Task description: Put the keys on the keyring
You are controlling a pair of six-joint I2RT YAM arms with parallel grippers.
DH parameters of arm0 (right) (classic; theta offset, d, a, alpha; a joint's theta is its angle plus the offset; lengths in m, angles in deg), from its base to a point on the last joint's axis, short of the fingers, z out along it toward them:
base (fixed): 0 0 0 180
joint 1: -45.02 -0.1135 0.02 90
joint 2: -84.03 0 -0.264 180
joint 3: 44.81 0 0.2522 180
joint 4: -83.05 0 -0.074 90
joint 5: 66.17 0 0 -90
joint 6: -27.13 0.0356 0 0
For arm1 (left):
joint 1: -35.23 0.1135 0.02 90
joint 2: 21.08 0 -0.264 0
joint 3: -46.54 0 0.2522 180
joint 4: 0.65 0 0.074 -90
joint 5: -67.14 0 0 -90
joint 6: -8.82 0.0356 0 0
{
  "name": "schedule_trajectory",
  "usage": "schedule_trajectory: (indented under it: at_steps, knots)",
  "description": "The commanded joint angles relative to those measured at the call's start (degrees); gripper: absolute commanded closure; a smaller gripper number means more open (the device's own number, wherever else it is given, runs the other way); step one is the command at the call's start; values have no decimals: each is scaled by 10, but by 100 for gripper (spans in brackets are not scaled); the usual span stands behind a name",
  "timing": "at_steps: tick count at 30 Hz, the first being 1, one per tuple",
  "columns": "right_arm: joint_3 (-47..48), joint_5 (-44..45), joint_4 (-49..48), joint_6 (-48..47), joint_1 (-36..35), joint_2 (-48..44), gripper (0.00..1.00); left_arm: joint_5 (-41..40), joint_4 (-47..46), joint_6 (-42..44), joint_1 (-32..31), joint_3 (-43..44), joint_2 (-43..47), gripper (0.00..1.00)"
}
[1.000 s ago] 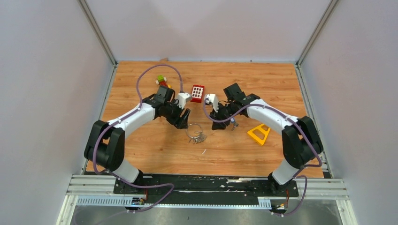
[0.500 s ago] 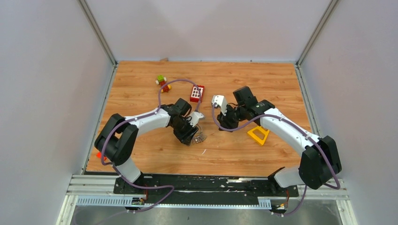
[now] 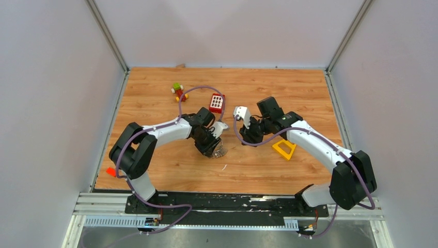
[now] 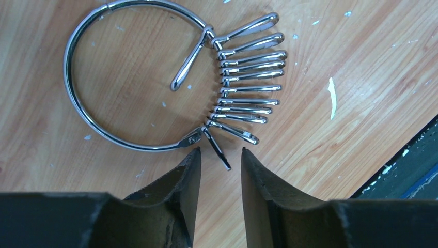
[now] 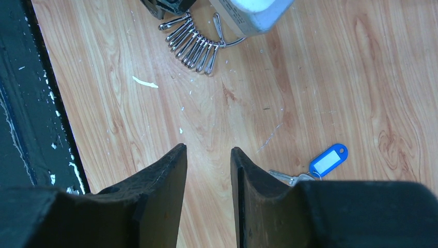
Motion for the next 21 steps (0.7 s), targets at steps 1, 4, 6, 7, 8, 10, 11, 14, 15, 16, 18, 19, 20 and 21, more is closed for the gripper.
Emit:
schedule_trajectory:
  at_steps: [1, 4, 6, 7, 8, 10, 11, 14, 15, 16, 18, 19, 20, 21]
  knots:
    - [0, 1, -18, -1, 0, -10, 63, -21, -12, -6, -14, 5, -19, 61]
    - [-2, -4, -16, -4, 1, -9, 63, -31, -10, -4, -16, 5, -22, 67]
    - [-4, -4, -17, -7, 1, -10, 63, -36, -7, -1, -16, 3, -21, 70]
    - [-4, -3, -17, -8, 1, -11, 63, -38, -4, 1, -16, 3, -19, 72]
    - [-5, -3, -16, -8, 1, -11, 63, -39, 1, 3, -16, 2, -17, 73]
    - [-4, -3, -16, -10, 1, -13, 63, -42, 6, 9, -16, 2, -11, 77]
    - [-3, -3, -17, -10, 0, -14, 63, -43, 9, 13, -16, 2, -6, 79]
    - [-3, -3, -19, -8, 1, -21, 63, -46, 17, 24, -16, 5, 15, 85]
    - [-2, -3, -20, -7, 2, -23, 63, -46, 20, 27, -16, 5, 23, 86]
    - [-2, -3, -21, -6, 2, -26, 63, -45, 22, 30, -16, 5, 31, 88]
    - [0, -6, -20, -4, 1, -31, 63, -44, 25, 36, -16, 8, 50, 93]
    - [2, -7, -20, -3, 2, -33, 63, -43, 27, 39, -16, 9, 57, 96]
    - [5, -10, -19, -2, 2, -36, 63, -40, 29, 44, -16, 10, 65, 100]
    - [8, -13, -19, -2, 2, -41, 63, -38, 30, 48, -16, 12, 73, 100]
